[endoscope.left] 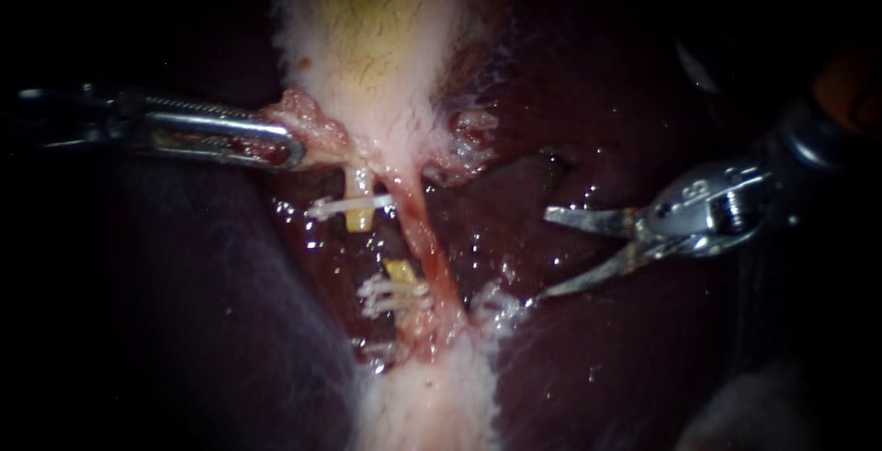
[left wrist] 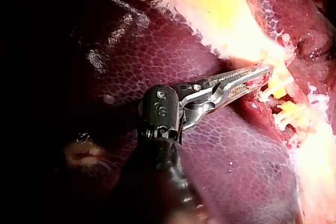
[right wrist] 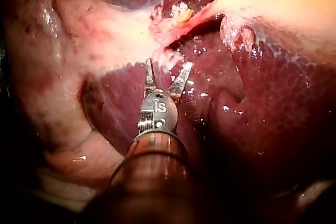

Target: Go back from the cut left tube

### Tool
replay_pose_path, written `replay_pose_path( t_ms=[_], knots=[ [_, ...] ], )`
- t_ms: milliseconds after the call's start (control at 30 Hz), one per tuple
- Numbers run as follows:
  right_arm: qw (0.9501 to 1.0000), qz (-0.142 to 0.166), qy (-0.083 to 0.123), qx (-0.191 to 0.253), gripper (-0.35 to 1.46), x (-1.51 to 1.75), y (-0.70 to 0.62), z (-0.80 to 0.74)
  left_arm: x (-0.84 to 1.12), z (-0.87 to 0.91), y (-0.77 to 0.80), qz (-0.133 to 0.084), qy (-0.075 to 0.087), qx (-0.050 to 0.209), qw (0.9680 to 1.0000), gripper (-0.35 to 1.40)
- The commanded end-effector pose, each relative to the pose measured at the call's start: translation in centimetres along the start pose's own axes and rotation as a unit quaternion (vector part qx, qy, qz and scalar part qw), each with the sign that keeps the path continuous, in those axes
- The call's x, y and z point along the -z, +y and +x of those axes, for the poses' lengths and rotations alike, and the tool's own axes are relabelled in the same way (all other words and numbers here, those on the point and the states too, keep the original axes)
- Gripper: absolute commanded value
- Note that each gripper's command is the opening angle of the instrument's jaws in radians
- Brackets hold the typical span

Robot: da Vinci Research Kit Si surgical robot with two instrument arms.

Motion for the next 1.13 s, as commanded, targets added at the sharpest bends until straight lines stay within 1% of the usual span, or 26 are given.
replay_pose_path(
  t_ms=[33, 300, 500, 667, 867, 1133],
  knots=[
    [1.0, 0.001, 0.0, -0.002, 1.45, 0.01, 0.01, 0.0, 0.0, 0.0, 0.0, 0.0, 0.0, 0.0, 1.0, -0.35],
    [1.0, 0.0, -0.001, -0.003, 1.45, 0.02, 0.02, -0.01, -0.03, 0.0, -0.03, 0.001, 0.0, 0.0, 1.0, -0.35],
    [1.0, 0.0, -0.001, -0.003, 1.45, 0.02, 0.02, -0.01, -0.17, -0.01, -0.14, 0.003, 0.002, -0.001, 1.0, -0.35],
    [1.0, 0.0, -0.001, -0.003, 1.45, 0.02, 0.02, -0.01, -0.31, -0.07, -0.26, 0.006, 0.002, -0.003, 1.0, -0.35],
    [1.0, 0.0, -0.001, -0.003, 1.45, 0.02, 0.02, -0.01, -0.41, -0.11, -0.35, 0.008, 0.003, -0.005, 1.0, -0.35],
    [1.0, 0.0, -0.001, -0.003, 1.45, 0.02, 0.02, -0.02, -0.42, -0.11, -0.36, 0.008, 0.003, -0.005, 1.0, -0.35]
  ],
)
